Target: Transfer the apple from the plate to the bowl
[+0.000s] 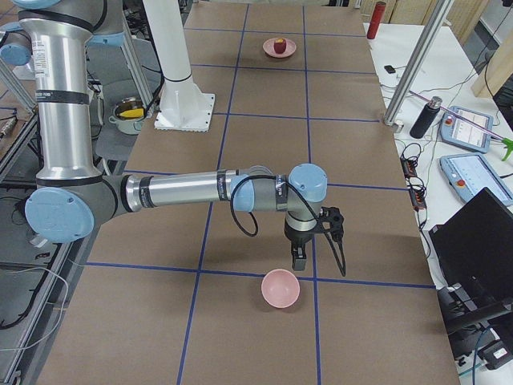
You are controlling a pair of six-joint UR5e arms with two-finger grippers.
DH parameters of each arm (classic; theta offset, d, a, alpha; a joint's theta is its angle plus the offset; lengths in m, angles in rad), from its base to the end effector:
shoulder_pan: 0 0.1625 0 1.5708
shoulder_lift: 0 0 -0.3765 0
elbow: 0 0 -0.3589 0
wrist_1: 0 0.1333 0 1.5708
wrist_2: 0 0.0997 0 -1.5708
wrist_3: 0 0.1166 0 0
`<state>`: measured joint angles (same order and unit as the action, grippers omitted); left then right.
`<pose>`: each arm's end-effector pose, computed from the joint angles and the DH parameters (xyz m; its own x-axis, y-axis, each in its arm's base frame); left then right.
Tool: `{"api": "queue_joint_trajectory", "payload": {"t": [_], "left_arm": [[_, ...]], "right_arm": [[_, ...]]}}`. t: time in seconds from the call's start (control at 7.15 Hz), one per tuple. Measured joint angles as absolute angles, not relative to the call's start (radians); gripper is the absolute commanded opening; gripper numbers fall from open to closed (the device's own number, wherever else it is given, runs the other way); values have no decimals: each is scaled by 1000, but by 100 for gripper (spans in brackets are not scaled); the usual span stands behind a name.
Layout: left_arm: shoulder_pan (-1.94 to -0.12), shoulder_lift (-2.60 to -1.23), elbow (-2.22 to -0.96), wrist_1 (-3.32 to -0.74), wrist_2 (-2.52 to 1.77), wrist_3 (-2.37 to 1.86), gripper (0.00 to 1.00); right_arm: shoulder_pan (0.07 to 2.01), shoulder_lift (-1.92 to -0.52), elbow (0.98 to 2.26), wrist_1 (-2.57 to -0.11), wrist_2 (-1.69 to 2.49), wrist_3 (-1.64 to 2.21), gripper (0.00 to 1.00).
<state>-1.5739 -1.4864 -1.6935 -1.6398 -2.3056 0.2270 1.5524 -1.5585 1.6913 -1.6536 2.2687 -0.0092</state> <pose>-0.0565 -0.4351 0.5993 0.7238 0.2915 -0.6254 -0.1640 0.9531 0.2544 0.0498 -0.4654 0.5757 0.7653 -0.0554 0.6413 0.0254 0.9981 0.0559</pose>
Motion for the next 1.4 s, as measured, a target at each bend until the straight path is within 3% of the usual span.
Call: {"api": "queue_joint_trajectory", "payload": {"t": [0.98,1.12,1.4], "left_arm": [[-1574,-1487,-1704,-1641,-2324,230,98],[-1574,-1487,-1702,-1641,-2324,230,98],[-1574,-1487,-1699,-1641,-2324,230,98]], "right_arm": [[1553,-1573,1703,-1649,2320,-32,100],[1553,-1599,1684,-1613,2328,-62,100],[1553,-1639,1523,-1384,2330,-89,100]]}}
